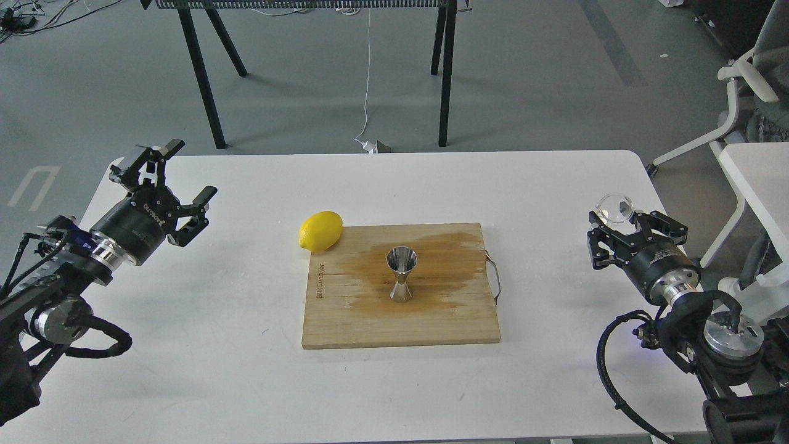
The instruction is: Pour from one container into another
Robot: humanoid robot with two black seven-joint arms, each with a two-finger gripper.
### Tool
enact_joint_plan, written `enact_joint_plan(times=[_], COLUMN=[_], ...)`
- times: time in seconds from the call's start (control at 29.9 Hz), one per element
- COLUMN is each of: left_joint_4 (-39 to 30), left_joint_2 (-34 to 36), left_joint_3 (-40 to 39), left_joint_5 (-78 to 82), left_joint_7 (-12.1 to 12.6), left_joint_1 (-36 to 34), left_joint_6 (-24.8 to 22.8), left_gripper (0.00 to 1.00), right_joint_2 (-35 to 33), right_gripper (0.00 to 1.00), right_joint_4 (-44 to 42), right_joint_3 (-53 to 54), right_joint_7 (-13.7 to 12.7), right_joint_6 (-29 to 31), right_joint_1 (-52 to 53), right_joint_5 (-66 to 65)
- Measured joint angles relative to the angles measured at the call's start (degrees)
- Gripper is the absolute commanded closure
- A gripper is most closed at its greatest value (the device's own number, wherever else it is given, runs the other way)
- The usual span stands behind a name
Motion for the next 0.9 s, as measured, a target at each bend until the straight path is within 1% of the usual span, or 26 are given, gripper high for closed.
enact_joint_plan(times=[0.2,0.3,0.7,0.9], left_joint_4=[0.0,0.0,0.0,0.0], left_joint_2=[-0.1,-0.1,-0.1,-0.1], left_joint_3=[0.0,0.1,0.1,0.1], left_joint_5=[0.0,0.0,0.0,0.0], left_joint_7=[0.0,0.0,0.0,0.0], left_joint_1=[0.1,0.1,0.3,0.4], left_joint_6=[0.0,0.0,0.0,0.0], left_gripper=[0.01,0.01,0.01,0.01], right_joint_2=[1.2,2.2,3.7,3.9], right_gripper=[0.59,0.59,0.58,0.54], right_joint_4=[-7.7,-10.1,-13.5,-16.0], right_joint_3=[0.1,0.0,-0.2,-0.9], right_joint_7=[0.3,0.3,0.2,0.2], right_joint_6=[-1.4,-2.6,-3.3,-3.3], right_joint_1=[0.3,0.9,2.9,5.3], right_joint_5=[0.9,0.9,1.0,0.9])
